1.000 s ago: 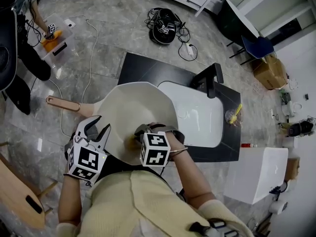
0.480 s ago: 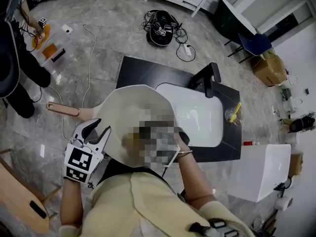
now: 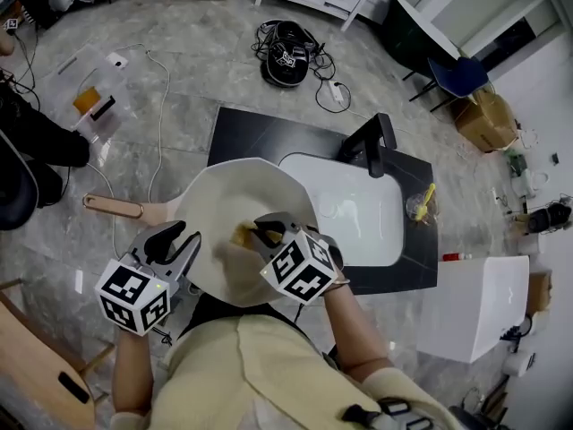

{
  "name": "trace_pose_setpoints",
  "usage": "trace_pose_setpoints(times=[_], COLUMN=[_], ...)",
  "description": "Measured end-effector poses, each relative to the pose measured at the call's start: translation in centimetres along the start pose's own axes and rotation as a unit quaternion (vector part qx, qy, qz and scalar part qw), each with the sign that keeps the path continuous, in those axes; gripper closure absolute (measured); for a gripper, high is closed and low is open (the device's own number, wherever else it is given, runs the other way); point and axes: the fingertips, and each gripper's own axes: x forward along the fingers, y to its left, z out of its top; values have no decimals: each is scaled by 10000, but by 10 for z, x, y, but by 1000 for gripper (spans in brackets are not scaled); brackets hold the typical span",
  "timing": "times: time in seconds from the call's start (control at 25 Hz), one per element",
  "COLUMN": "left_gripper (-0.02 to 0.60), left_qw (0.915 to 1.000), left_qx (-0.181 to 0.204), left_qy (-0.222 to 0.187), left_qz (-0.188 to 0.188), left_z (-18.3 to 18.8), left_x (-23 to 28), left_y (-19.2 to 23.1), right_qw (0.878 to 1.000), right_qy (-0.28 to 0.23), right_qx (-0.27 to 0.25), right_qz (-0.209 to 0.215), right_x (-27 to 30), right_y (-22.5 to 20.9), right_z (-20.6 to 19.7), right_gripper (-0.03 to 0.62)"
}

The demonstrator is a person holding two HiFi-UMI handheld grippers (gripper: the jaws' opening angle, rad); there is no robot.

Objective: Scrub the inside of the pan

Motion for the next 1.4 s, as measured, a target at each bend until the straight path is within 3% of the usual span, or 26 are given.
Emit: trace_pose_setpoints(times=[0.48, 0.64, 1.08, 1.4], left_gripper=[492, 497, 525, 531], left_qw=[9991, 9986, 9921, 9899], left_qx=[-127, -105, 233, 341], left_qy=[361, 461, 907, 993], left_qz=[174, 236, 838, 951], left_z=[-1, -3, -16, -18], left_x=[8, 9, 9, 8], left_y=[-2, -2, 9, 9], right_qw=[9883, 9843, 9731, 9728], right_qy=[-556, -703, -945, -914], right_qx=[1314, 1496, 1958, 1991], right_qz=[-534, -625, -765, -756], right_x=[-18, -20, -26, -26], right_y=[-25, -26, -36, -34], right_z=[-3, 0, 0, -3], right_gripper=[549, 549, 553, 553])
